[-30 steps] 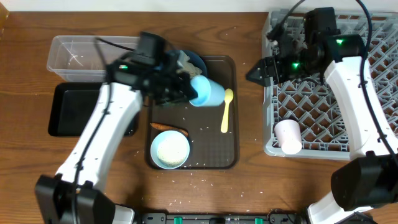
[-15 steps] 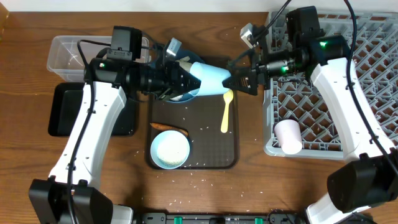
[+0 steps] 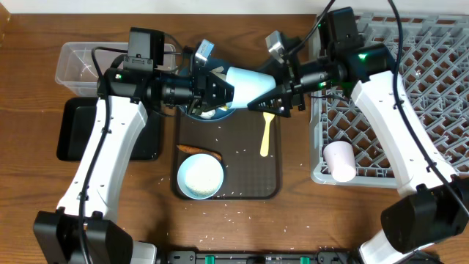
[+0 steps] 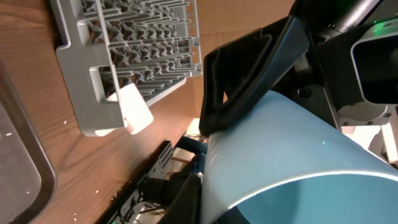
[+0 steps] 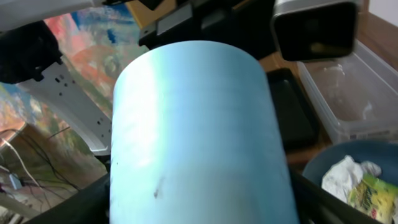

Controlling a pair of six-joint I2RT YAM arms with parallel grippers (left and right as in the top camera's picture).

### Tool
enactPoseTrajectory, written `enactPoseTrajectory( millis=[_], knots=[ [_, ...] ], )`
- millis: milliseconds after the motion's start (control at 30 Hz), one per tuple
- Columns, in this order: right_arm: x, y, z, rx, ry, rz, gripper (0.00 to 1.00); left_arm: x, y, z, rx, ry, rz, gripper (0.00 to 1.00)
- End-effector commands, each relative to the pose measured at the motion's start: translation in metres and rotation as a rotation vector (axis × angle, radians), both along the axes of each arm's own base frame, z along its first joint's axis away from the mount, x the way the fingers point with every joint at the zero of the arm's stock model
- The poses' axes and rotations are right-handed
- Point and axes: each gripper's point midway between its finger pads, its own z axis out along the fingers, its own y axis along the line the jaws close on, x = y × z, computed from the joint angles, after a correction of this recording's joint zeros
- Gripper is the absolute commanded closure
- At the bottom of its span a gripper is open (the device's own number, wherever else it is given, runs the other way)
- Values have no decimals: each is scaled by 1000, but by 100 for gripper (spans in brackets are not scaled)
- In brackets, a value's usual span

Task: Sort waste into correct bins and load items into the dishwasher rack
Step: 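Lift the light-blue cup and pass it to the right gripper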

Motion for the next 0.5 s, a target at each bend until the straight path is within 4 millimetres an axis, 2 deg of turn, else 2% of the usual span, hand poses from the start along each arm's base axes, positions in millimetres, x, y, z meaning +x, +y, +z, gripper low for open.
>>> enactPoseTrajectory(
  millis=[0, 100, 200, 300, 367, 467],
  knots=[
    [-1, 2, 1, 24, -28, 19, 33, -4, -2, 9, -43, 14, -23, 94],
    [4, -4, 4, 40, -35, 7, 41, -3, -2, 9, -42, 14, -22, 92],
    [13, -18, 8, 61, -21, -25, 44, -3, -1, 8, -36, 13, -18, 87],
    [26, -39, 17, 94, 24, -75, 48, 3, 1, -1, 14, 6, 15, 73],
    [45, -57, 15, 59, 78, -166, 51, 10, 4, -11, 74, -2, 55, 67],
    [88, -96, -12, -114, 230, -462, 51, 23, 13, -29, 191, -16, 131, 66]
  ],
)
